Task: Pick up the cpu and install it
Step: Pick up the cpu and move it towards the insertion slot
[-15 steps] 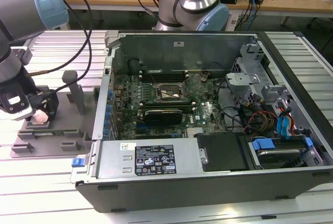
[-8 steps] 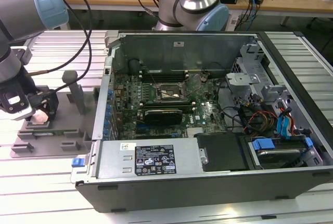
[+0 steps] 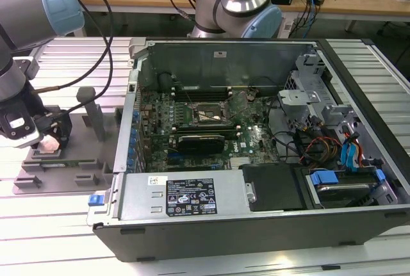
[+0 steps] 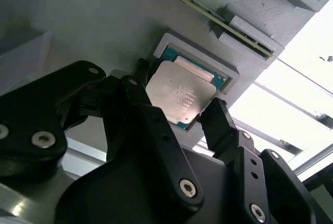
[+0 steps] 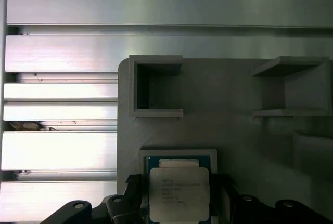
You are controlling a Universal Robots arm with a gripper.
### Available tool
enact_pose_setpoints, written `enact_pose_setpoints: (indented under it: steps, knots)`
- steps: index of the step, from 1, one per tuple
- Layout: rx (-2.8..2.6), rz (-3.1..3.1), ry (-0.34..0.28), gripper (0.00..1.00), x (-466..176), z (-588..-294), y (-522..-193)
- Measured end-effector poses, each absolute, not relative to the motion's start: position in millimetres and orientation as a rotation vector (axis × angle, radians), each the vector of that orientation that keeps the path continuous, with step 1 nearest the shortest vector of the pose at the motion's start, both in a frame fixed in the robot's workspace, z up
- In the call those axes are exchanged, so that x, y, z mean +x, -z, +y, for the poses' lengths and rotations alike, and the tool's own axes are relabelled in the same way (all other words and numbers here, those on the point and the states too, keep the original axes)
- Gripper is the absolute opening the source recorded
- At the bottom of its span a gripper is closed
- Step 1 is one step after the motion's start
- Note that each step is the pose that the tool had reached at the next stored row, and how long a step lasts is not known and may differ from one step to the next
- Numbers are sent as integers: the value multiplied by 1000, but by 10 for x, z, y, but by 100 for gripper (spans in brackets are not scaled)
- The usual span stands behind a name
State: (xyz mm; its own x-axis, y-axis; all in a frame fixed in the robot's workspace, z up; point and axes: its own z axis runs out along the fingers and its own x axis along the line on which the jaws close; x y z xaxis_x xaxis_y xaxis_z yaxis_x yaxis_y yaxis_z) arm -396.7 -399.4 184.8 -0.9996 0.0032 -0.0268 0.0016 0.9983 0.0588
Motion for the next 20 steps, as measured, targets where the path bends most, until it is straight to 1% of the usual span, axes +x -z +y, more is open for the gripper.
enact_pose_setpoints:
  steps: [9, 10, 11, 12, 20]
  knots:
    - [4, 3113, -91, 67, -3967, -3994, -1863]
    - [4, 3113, -91, 65, -3967, -3994, -1864]
    - [4, 3113, -91, 59, -3967, -3994, -1865]
    - [4, 3113, -91, 55, -3967, -3994, -1865]
    - [4, 3113, -92, 55, -3967, -3994, -1892]
